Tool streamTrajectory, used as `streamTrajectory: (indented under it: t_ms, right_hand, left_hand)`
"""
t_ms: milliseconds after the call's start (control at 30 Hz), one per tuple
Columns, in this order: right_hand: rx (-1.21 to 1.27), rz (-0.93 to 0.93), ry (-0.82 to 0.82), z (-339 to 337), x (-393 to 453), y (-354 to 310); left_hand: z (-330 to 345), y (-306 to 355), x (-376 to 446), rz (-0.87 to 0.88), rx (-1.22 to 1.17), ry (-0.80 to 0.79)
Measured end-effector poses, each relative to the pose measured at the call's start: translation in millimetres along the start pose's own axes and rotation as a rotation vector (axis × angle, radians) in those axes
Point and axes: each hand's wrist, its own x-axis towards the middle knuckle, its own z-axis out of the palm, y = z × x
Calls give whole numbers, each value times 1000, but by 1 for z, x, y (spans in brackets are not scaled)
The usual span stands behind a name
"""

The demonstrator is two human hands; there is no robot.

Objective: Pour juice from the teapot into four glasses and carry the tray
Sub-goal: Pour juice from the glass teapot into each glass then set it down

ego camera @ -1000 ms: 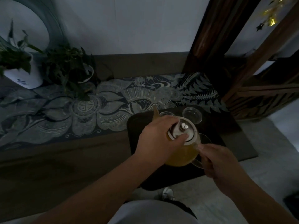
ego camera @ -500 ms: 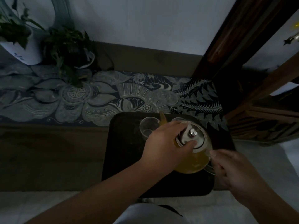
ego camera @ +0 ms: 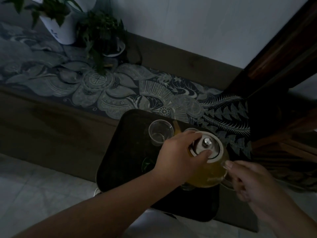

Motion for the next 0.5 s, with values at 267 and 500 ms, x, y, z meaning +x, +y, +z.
streamTrajectory:
  t_ms: [267, 500]
  right_hand:
    - [-42, 8, -40, -2, 7, -2]
    - [-66, 28, -10, 3, 7, -7]
  left_hand:
    - [4, -6, 0, -74, -93, 12]
    - [5, -13, 4, -109, -141, -38]
